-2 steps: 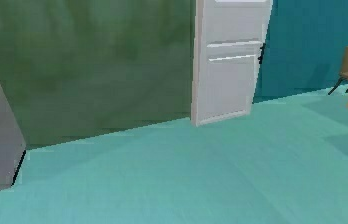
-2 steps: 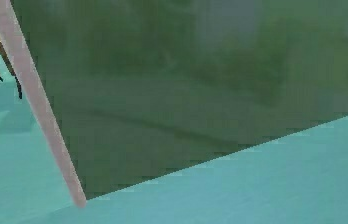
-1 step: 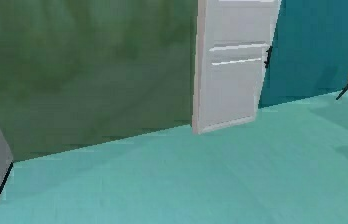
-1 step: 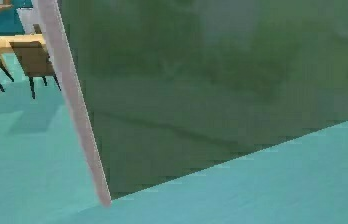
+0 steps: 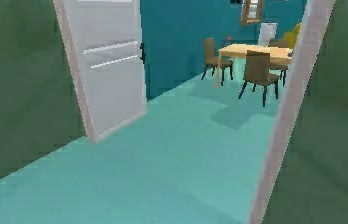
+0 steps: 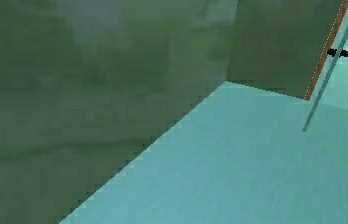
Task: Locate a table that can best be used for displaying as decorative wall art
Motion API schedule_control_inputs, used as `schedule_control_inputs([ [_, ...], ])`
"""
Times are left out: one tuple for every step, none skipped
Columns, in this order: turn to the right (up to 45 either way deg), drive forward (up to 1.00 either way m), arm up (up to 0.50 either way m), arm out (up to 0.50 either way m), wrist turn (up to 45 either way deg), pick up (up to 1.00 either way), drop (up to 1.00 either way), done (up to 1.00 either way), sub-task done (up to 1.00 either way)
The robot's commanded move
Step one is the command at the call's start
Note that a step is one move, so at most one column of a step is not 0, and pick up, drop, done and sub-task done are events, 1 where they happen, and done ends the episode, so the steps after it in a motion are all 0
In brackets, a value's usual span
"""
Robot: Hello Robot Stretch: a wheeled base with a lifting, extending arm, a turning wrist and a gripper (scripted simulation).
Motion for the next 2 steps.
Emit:
schedule_control_inputs([
  [0.0,0.50,0.00,0.00,0.0,0.00,0.00,0.00,0.00],
  [0.0,1.00,0.00,0.00,0.0,0.00,0.00,0.00,0.00],
])
